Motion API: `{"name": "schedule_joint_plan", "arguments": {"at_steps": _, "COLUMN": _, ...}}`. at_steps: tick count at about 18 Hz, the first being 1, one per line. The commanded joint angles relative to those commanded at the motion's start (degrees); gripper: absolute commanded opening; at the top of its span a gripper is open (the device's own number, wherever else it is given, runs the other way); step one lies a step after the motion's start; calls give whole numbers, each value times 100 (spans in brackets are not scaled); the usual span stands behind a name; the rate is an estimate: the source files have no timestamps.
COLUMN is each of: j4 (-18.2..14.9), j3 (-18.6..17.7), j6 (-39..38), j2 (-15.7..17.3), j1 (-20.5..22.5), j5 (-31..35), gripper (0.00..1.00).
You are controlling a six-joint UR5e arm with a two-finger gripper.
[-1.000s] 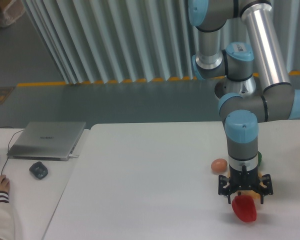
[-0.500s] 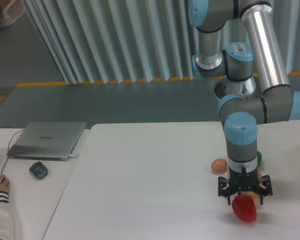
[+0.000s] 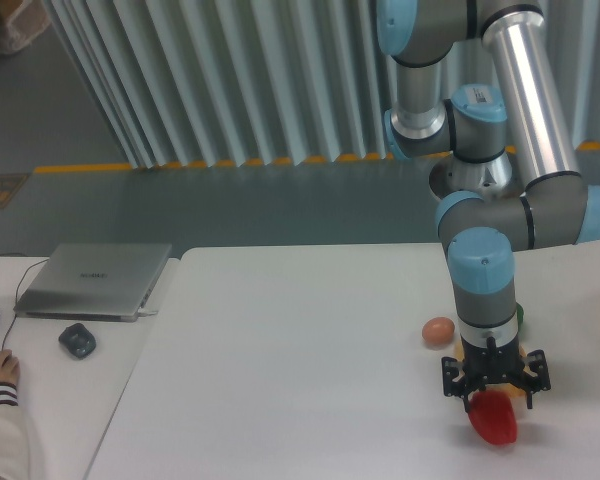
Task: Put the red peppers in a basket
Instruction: 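Close the gripper on the red pepper's stem and lift it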
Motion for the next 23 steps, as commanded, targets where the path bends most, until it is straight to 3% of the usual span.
{"name": "schedule_joint_plan", "arguments": {"at_steps": 5, "j4": 0, "j3": 0, "j6": -53, "j2": 0, "j1": 0, "j5": 26, "gripper": 84}}
{"name": "schedule_joint_plan", "arguments": {"at_steps": 8, "j4": -9, "j3": 0, "j6": -71, "j2": 9, "j1": 0, "j5": 18, "gripper": 69}}
{"name": "schedule_joint_plan", "arguments": {"at_steps": 9, "j4": 0, "j3": 9, "j6": -80, "j2": 17, "j1": 0, "j5": 9, "gripper": 58}}
{"name": "schedule_joint_plan", "arguments": {"at_steps": 15, "j4": -9, "j3": 9, "j6": -18, "j2": 79, "j1": 44, "j5": -17, "gripper": 51}}
{"name": "schedule_joint_plan", "arguments": {"at_steps": 23, "j4": -35, "j3": 141, "j6": -9, "j2": 237, "j1": 149, "j5": -167, "gripper": 49}}
